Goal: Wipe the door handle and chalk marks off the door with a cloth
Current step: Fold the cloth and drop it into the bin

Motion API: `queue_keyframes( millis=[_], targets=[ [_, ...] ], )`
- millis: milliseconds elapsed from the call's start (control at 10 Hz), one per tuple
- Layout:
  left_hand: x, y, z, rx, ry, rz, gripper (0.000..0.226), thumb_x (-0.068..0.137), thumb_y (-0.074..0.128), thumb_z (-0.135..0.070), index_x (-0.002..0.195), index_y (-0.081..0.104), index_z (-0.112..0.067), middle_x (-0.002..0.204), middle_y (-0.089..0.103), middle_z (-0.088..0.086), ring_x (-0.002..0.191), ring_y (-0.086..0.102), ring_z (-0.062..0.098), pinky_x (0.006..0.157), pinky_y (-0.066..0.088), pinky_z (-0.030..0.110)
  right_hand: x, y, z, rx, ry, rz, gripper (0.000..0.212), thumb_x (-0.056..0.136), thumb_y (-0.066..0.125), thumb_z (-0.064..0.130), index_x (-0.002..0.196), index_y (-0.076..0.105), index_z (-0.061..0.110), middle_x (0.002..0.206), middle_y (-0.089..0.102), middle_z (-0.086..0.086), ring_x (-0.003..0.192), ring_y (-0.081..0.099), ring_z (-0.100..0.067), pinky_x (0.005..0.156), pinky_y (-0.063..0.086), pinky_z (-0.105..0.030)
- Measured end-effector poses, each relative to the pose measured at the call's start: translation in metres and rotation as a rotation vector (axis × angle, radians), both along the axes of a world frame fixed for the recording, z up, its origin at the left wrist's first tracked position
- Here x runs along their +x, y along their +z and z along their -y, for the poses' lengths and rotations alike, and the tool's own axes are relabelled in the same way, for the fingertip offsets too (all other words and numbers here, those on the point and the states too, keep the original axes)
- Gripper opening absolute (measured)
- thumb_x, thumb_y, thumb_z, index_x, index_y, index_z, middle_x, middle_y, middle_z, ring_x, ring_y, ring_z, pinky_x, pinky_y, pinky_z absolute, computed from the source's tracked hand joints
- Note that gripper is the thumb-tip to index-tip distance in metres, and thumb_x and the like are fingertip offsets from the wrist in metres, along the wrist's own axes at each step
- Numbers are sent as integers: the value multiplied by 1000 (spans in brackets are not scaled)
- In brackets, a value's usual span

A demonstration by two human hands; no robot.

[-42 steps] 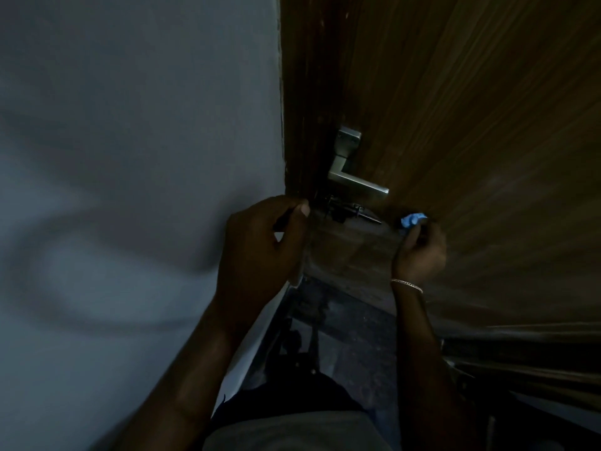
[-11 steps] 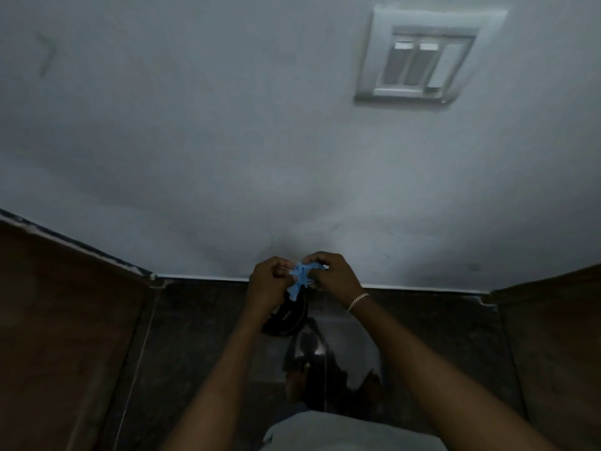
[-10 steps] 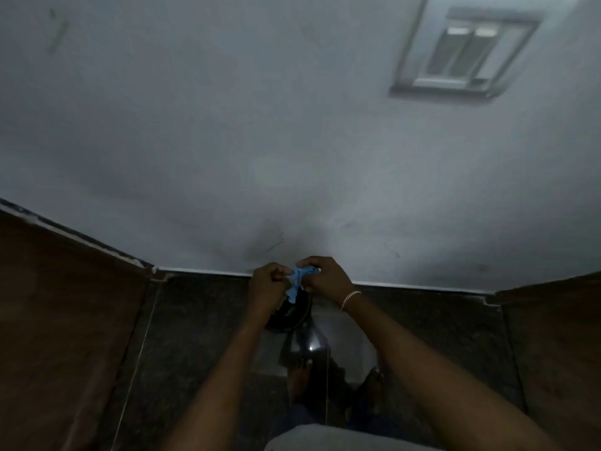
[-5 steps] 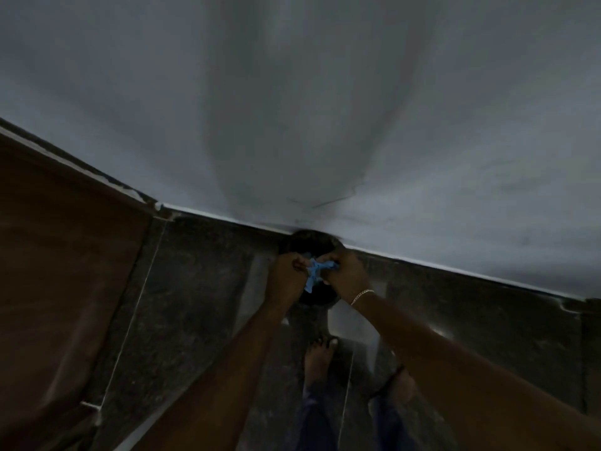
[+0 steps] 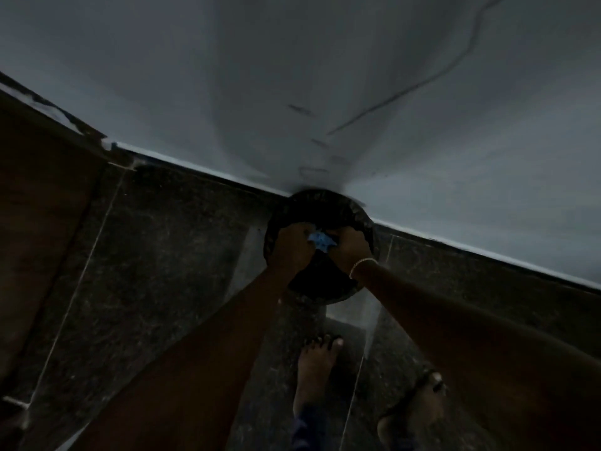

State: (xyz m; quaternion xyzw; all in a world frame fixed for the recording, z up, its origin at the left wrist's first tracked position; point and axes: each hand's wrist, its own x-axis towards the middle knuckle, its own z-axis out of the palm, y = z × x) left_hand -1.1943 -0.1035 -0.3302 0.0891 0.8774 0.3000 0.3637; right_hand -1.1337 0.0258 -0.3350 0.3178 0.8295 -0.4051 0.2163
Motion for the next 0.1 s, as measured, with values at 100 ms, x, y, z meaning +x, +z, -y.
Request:
queue_keyframes(
  millis=[100],
  targets=[
    [-2,-12,9,12,-20,5,28,98,56,-2,123,67,4,125,66,24,116,61,36,100,43,24,0,-16,3,65,19,52,34,89,68,23,116,70,3,113,69,-23,109,64,-40,94,54,-43]
  ],
)
